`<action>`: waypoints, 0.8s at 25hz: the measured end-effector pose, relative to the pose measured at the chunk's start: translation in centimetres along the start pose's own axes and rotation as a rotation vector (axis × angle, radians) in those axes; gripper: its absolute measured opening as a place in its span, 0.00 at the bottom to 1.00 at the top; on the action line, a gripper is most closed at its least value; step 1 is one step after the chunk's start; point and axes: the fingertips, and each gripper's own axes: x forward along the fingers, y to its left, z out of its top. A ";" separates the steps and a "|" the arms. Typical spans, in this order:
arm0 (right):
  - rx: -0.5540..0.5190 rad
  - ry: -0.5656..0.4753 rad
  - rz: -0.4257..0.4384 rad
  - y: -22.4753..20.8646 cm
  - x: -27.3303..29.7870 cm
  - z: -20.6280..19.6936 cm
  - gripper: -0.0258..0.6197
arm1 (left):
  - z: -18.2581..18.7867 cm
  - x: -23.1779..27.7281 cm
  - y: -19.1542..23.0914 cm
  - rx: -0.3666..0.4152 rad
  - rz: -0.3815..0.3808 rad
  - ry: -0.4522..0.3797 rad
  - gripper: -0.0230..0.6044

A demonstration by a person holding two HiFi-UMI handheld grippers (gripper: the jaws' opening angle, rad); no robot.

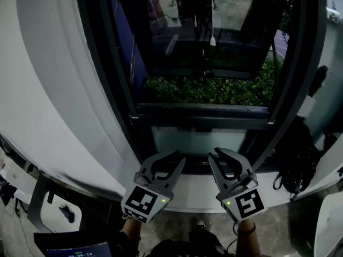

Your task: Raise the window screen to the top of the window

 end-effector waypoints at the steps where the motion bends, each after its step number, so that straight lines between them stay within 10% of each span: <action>1: 0.024 0.018 -0.010 1.8 -0.6 -0.4 0.15 | -0.9 -1.6 -0.4 -0.019 -0.009 0.010 0.14; 14: 0.191 0.224 -0.102 18.5 -8.8 -2.9 0.15 | -7.7 -15.9 -8.5 -0.204 -0.151 0.109 0.14; 20: 0.251 0.236 -0.146 19.1 -10.1 -3.6 0.15 | -8.6 -17.8 -9.8 -0.265 -0.143 0.121 0.14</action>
